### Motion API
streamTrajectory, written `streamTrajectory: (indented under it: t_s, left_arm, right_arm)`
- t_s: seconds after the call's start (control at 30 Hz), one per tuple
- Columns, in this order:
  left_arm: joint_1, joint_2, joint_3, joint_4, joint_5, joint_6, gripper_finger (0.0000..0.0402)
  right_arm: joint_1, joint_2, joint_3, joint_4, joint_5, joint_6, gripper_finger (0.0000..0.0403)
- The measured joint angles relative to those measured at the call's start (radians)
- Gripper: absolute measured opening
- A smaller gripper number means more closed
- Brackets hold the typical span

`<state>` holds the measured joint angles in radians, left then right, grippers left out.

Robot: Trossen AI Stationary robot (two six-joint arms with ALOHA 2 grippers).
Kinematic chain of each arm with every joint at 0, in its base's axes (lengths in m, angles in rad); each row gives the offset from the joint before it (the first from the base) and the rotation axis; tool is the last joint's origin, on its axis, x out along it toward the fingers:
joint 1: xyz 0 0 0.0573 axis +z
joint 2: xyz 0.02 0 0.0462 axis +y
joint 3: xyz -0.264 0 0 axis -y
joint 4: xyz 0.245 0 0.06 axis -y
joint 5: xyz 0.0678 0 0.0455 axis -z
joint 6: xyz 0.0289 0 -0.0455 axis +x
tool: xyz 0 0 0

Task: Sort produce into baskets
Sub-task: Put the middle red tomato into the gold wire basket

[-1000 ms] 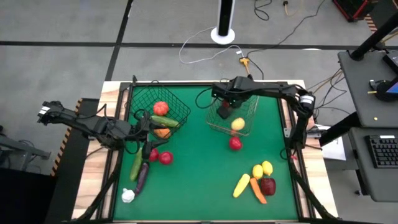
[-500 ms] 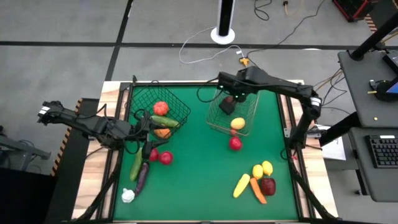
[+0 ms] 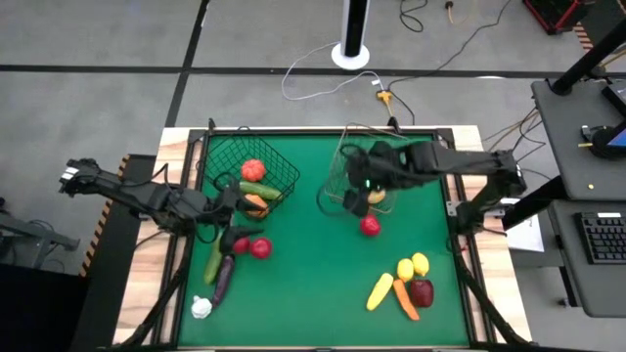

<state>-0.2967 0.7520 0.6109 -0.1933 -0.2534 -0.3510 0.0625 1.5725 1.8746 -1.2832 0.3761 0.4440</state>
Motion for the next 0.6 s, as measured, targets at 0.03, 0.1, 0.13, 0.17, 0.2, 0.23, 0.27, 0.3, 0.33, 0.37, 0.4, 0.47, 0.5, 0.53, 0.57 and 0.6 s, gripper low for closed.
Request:
streamTrajectory:
  t_s: [0.03,0.1,0.13,0.17,0.2,0.23,0.27,0.3,0.33,0.37,0.4,0.47,0.5,0.53,0.57,0.6]
  left_arm:
    - [-0.003,0.005,0.000,-0.001,0.019,-0.023,0.0281]
    - [-0.014,0.024,0.000,-0.001,0.037,-0.069,0.0281]
    - [-0.022,0.034,0.000,-0.004,0.037,-0.090,0.0281]
    - [-0.030,0.046,0.000,-0.007,0.038,-0.115,0.0281]
    - [-0.038,0.058,0.000,-0.006,0.040,-0.138,0.0281]
    - [-0.047,0.070,0.000,-0.006,0.049,-0.158,0.0281]
    - [-0.056,0.085,0.000,-0.007,0.061,-0.177,0.0281]
    - [-0.067,0.098,0.000,-0.006,0.070,-0.195,0.0281]
    - [-0.077,0.112,0.000,-0.009,0.094,-0.209,0.0281]
    - [-0.089,0.128,0.009,-0.027,0.124,-0.219,0.0281]
    - [-0.103,0.144,0.023,-0.046,0.155,-0.231,0.0281]
    - [-0.138,0.178,0.063,-0.117,0.198,-0.261,0.0281]
    - [-0.159,0.199,0.091,-0.164,0.201,-0.272,0.0281]
    - [-0.180,0.222,0.121,-0.216,0.203,-0.279,0.0281]
    - [-0.199,0.246,0.150,-0.272,0.203,-0.282,0.0281]
    - [-0.220,0.272,0.178,-0.331,0.203,-0.283,0.0281]
  right_arm:
    - [0.026,0.000,-0.009,0.017,0.027,-0.013,0.0396]
    - [0.069,0.000,-0.034,0.047,0.067,-0.030,0.0396]
    - [0.085,0.000,-0.045,0.057,0.076,-0.036,0.0396]
    - [0.097,0.001,-0.054,0.067,0.079,-0.036,0.0396]
    - [0.107,0.001,-0.062,0.073,0.081,-0.035,0.0396]
    - [0.117,0.001,-0.071,0.076,0.087,-0.035,0.0396]
    - [0.127,0.001,-0.082,0.084,0.094,-0.035,0.0396]
    - [0.134,0.001,-0.092,0.095,0.099,-0.036,0.0396]
    - [0.139,0.001,-0.099,0.101,0.099,-0.036,0.0396]
    - [0.143,0.001,-0.105,0.100,0.099,-0.036,0.0396]
    - [0.144,0.002,-0.109,0.100,0.099,-0.035,0.0396]
    - [0.144,0.001,-0.117,0.116,0.099,-0.035,0.0396]
    - [0.144,0.001,-0.119,0.122,0.099,-0.034,0.0396]
    - [0.143,0.001,-0.120,0.121,0.099,-0.034,0.0396]
    - [0.143,0.001,-0.121,0.121,0.099,-0.034,0.0396]
    - [0.142,0.001,-0.121,0.122,0.099,-0.034,0.0396]
